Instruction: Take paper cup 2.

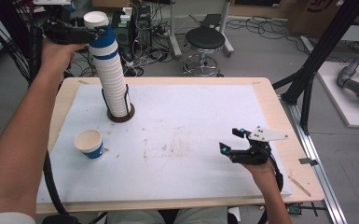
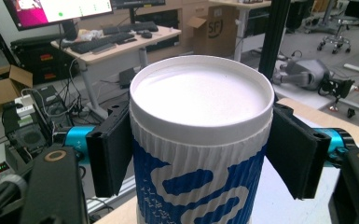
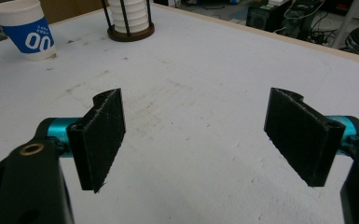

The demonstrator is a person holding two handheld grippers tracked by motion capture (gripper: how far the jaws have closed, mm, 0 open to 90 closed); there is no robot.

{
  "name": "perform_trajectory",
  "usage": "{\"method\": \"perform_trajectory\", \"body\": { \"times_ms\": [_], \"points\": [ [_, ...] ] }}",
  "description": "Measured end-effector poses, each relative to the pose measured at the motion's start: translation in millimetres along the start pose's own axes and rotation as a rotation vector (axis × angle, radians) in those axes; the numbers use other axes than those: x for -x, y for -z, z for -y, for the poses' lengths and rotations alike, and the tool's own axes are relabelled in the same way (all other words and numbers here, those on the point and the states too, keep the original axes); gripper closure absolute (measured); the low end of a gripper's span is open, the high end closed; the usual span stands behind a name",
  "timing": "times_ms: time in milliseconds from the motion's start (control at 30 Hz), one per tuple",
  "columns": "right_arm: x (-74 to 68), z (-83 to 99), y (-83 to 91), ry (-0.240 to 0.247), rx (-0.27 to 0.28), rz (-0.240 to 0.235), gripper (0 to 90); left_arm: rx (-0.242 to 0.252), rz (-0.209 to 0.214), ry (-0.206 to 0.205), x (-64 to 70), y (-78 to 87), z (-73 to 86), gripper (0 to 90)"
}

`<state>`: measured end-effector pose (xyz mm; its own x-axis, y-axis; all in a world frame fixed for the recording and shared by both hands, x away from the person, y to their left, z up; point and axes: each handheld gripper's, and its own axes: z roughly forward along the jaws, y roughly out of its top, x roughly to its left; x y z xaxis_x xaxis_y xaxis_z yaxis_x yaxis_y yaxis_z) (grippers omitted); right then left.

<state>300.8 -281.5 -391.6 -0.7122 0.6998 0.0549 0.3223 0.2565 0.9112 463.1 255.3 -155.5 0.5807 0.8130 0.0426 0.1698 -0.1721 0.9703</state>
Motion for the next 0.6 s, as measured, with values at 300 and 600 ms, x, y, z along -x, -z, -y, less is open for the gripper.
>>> {"method": "perform_trajectory", "body": {
  "times_ms": [300, 600],
  "points": [
    [-1.0, -1.3, 1.8, 0.007, 0.004, 0.0, 21.0, 0.065, -0.016, -0.002, 0.6, 20.8, -20.8, 28.9],
    [-2.1, -1.5, 1.1, 0.005, -0.001, -0.006, 21.0, 0.116, -0.018, -0.026, 4.0, 44.7, -35.5, 28.9]
  ]
}}
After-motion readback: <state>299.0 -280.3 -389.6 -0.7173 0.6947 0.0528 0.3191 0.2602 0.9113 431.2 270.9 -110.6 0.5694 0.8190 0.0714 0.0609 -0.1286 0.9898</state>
